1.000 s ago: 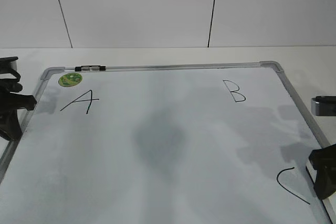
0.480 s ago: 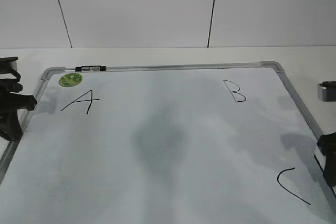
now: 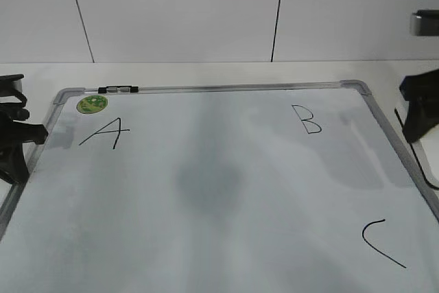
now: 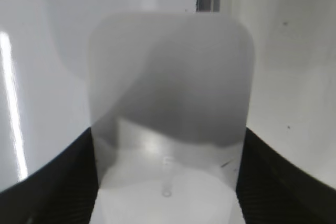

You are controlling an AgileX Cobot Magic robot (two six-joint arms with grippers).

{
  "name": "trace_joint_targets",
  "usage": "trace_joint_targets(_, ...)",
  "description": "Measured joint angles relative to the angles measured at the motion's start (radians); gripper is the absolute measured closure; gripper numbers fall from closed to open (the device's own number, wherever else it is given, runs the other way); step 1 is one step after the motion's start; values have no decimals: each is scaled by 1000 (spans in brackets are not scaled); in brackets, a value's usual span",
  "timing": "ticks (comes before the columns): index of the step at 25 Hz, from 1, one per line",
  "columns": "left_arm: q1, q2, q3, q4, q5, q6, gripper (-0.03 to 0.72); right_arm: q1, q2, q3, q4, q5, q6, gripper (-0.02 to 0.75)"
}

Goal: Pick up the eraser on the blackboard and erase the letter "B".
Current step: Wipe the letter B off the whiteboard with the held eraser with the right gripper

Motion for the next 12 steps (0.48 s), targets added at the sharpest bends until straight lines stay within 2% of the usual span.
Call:
trace_joint_targets(4, 0, 0, 0, 0, 3, 0, 650, 0, 125, -185, 0, 50, 0, 201)
trace_joint_targets(12, 0, 1, -2, 0, 6, 0, 650, 19, 396, -501, 33, 57, 0, 201)
